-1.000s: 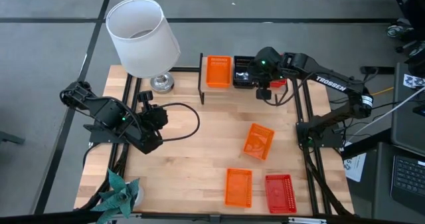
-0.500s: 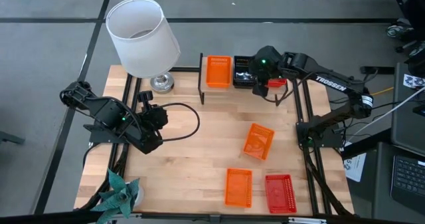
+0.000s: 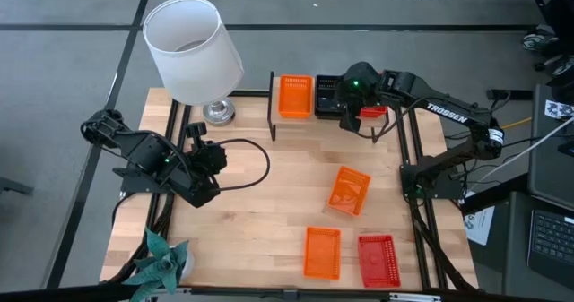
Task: Stack baskets on shelf by color
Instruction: Stack the black bin on the black bin on the shelf, then adjust the orange bin, then stack the red bin on the red bin on the shelf
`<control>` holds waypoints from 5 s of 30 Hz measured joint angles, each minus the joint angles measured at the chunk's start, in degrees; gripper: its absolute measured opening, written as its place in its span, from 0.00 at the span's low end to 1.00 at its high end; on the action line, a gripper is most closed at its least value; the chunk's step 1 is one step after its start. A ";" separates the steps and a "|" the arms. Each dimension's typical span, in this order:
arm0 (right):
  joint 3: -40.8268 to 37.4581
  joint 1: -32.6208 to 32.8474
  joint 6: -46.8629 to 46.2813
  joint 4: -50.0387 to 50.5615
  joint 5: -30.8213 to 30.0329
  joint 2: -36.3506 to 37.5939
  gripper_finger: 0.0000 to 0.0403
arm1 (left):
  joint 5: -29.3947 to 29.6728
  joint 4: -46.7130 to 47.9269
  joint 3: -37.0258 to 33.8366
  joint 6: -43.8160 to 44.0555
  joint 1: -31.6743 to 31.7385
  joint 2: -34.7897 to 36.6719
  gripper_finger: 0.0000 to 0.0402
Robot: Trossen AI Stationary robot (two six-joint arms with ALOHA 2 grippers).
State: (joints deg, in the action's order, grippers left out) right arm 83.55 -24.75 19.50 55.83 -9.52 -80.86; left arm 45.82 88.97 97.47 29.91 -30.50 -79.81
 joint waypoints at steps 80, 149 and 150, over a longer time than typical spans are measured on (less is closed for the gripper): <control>-40.11 70.60 -80.15 -16.15 14.36 0.83 0.30 | -0.66 -4.94 -0.02 -2.01 6.12 -5.90 0.17; -36.02 55.73 -87.71 2.79 -10.60 -14.72 0.30 | 0.20 -5.19 -0.02 -2.03 7.40 -5.90 0.17; -36.28 54.14 -86.71 2.47 -12.79 -15.01 0.30 | 0.20 -5.20 -0.02 -2.03 7.62 -5.90 0.17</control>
State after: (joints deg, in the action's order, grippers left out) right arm 47.27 29.38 -67.21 58.30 -22.30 -95.87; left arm 46.02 83.77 97.45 27.88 -22.88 -85.71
